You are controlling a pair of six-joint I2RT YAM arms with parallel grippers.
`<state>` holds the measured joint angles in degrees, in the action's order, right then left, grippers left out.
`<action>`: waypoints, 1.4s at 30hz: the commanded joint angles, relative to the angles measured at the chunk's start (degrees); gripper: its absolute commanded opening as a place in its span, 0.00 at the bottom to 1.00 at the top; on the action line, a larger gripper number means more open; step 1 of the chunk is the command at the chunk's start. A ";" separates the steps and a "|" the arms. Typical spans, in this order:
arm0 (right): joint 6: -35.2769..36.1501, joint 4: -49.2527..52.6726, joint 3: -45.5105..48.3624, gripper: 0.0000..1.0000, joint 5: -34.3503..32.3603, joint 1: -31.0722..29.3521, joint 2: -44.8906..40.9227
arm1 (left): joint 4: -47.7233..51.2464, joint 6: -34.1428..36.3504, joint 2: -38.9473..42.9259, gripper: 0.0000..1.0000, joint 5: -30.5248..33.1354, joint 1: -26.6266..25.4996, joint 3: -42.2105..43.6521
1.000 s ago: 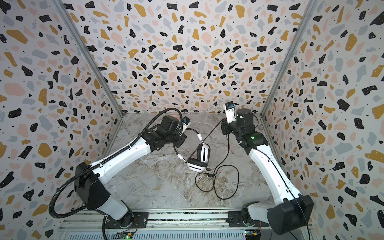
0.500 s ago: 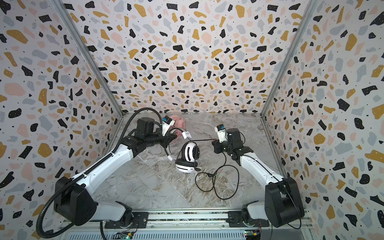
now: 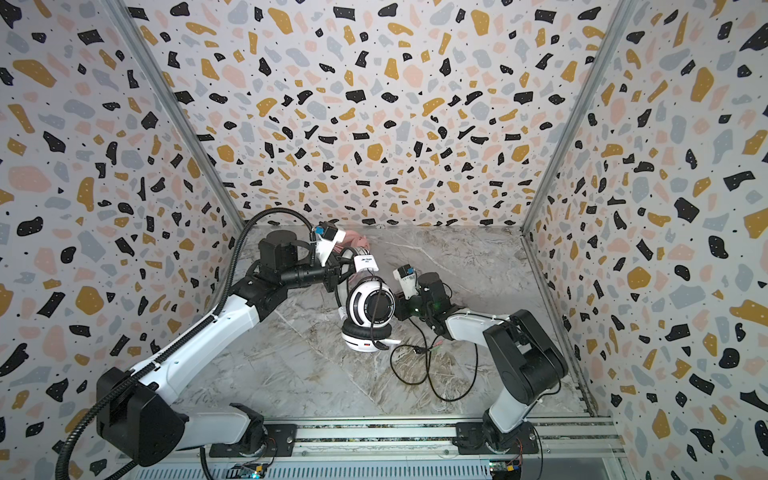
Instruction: Wrap the headphones
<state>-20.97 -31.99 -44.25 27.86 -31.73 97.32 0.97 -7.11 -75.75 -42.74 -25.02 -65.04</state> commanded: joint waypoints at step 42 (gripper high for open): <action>5.72 -2.67 14.30 0.08 -24.32 -22.19 -10.10 | -9.60 -35.81 -1.61 0.00 34.62 22.58 9.41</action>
<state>-18.98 -41.93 -29.63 9.72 -52.01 90.15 -5.41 -39.70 -78.87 -12.08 -3.62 -55.20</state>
